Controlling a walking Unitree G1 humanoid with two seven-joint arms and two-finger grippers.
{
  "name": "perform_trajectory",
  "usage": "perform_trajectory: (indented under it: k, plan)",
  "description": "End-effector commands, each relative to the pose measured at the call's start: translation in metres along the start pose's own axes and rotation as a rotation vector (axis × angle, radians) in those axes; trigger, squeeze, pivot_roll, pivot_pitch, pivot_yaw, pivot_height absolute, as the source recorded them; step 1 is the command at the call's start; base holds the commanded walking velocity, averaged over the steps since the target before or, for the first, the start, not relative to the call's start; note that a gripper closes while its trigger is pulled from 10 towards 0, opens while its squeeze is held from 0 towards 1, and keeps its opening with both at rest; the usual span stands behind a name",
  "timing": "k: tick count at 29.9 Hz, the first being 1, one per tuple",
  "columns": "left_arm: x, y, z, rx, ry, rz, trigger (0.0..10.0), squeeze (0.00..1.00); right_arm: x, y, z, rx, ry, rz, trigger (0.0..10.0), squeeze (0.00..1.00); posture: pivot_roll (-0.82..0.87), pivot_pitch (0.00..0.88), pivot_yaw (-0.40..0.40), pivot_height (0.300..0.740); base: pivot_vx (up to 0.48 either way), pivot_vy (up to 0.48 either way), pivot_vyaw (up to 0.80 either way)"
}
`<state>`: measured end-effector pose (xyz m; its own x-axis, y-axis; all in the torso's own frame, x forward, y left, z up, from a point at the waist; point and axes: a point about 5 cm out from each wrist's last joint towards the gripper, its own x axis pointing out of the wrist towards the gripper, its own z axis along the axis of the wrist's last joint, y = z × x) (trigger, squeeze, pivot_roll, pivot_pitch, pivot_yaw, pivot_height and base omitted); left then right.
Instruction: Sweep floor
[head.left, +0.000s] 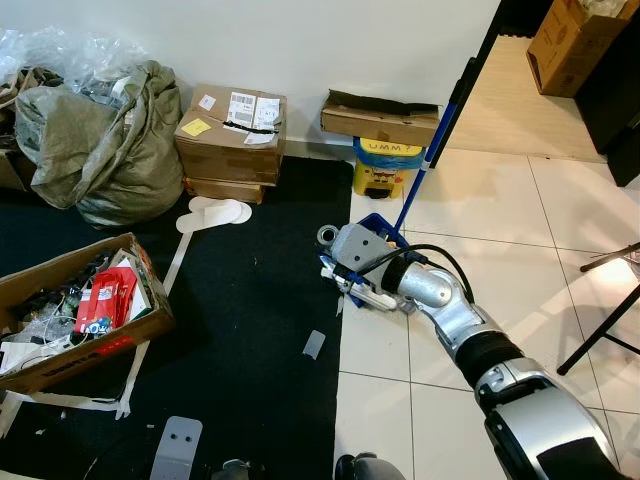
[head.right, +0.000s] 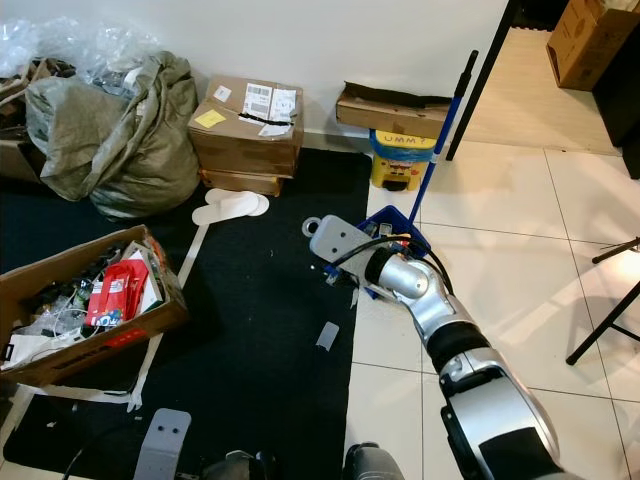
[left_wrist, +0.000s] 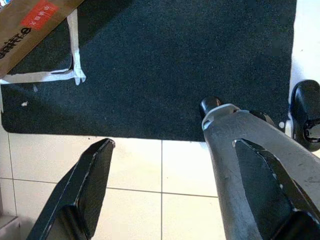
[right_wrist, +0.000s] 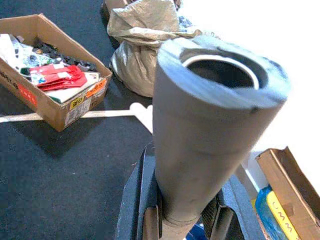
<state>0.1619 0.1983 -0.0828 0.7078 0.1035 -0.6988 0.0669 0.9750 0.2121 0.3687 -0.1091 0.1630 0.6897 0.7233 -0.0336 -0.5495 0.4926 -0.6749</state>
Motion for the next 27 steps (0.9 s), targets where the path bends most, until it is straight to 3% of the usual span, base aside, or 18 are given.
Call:
perform_trajectory:
  k: [1,9,13,16,20,22,25,27]
  plan:
    - [-0.015,-0.007,-0.037,0.014,0.134,-0.04,10.0,0.0,-0.001,-0.007,0.004,-0.018,-0.024,-0.031,10.0,0.0,-0.05,0.278,-0.029,0.74,0.0,0.0,0.0]
    - [-0.011,-0.007,-0.03,0.011,0.13,-0.045,10.0,0.0,-0.002,-0.022,0.005,-0.018,-0.02,-0.11,10.0,0.0,-0.05,0.245,-0.019,0.74,0.0,0.0,0.0]
    - [-0.007,-0.006,-0.024,0.008,0.123,-0.047,10.0,0.0,-0.002,-0.028,0.006,0.027,-0.021,-0.153,10.0,0.0,-0.05,0.227,-0.015,0.74,0.0,0.0,0.0]
    - [-0.002,-0.004,-0.013,0.002,0.108,-0.043,10.0,0.0,-0.001,-0.048,0.015,0.215,-0.086,-0.268,10.0,0.0,-0.06,0.188,-0.006,0.74,0.0,0.0,0.0]
    - [0.001,-0.004,-0.009,0.003,0.105,-0.041,10.0,0.0,0.0,-0.053,0.019,0.29,-0.121,-0.293,10.0,0.0,-0.06,0.169,-0.003,0.74,0.0,0.0,0.0]
    - [0.003,-0.004,-0.006,0.003,0.105,-0.037,10.0,0.0,-0.001,-0.055,0.02,0.38,-0.135,-0.293,10.0,0.0,-0.07,0.14,-0.006,0.74,0.0,0.0,0.0]
    - [0.003,-0.004,-0.006,0.003,0.105,-0.037,10.0,0.0,-0.001,-0.055,0.02,0.38,-0.135,-0.293,10.0,0.0,-0.07,0.14,-0.006,0.74,0.0,0.0,0.0]
    - [0.005,-0.003,-0.002,-0.001,0.106,-0.029,10.0,0.0,-0.003,-0.056,0.018,0.442,-0.128,-0.283,10.0,0.0,-0.08,0.112,-0.01,0.74,0.0,0.0,0.0]
